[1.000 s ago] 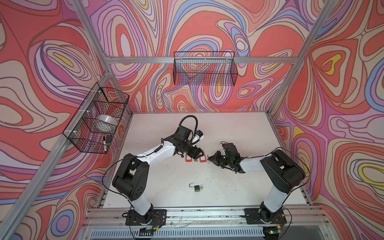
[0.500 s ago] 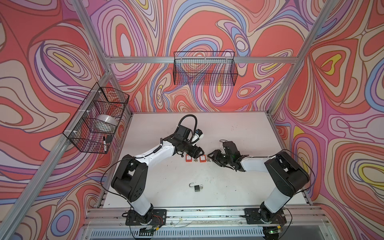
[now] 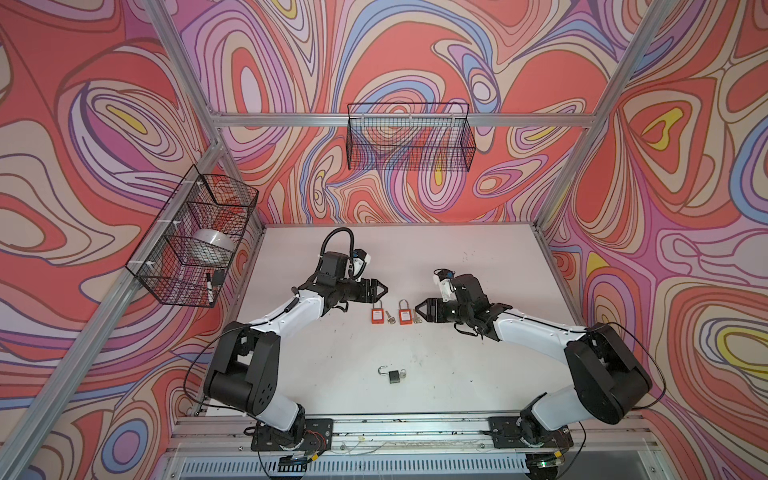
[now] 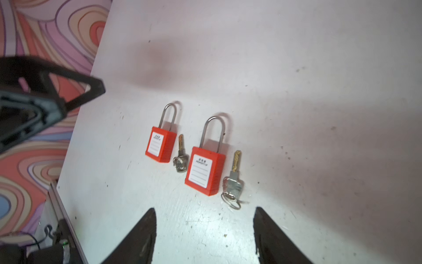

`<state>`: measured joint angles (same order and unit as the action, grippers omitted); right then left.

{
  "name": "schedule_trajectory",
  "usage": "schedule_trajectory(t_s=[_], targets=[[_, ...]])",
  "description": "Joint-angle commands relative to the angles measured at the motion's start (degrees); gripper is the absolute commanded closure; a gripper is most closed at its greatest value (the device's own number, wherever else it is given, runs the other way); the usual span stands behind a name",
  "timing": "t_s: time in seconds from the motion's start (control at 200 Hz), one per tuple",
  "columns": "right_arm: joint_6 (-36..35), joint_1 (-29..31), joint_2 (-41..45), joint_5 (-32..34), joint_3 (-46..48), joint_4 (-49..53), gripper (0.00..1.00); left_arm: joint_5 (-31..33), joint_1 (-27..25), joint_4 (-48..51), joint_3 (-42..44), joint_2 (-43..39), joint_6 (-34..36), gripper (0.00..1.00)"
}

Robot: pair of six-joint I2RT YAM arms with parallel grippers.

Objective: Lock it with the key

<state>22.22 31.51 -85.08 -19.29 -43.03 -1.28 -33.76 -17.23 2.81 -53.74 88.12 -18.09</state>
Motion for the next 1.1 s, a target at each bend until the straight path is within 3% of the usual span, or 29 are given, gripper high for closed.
schedule_trajectory(t_s=[0.0,0.14,0.376,0.756,1.097], targets=[[-19.9,3.95,3.5,-3.27,2.13,0.63,0.28,-2.08,1.85,-4.68,0.74,-1.5,-6.01,0.26],[-30.92,7.19,4.41,-5.0,1.84,4.25,0.27,-4.18,4.33,-4.53,1.34,-0.93,-9.37,0.26],[-44.81,15.2,0.75,-4.99,-2.24,14.06,0.27,-4.2,5.32,-3.37,1.77,-1.26,-9.33,0.26],[-54.79,22.52,-9.38,-3.34,-9.29,23.02,0.29,-5.17,6.6,-1.6,1.88,-0.98,-9.85,0.25],[-56.49,25.86,-14.73,-1.5,-12.47,26.28,0.37,-5.43,7.04,0.1,2.05,-1.14,-8.77,0.25]])
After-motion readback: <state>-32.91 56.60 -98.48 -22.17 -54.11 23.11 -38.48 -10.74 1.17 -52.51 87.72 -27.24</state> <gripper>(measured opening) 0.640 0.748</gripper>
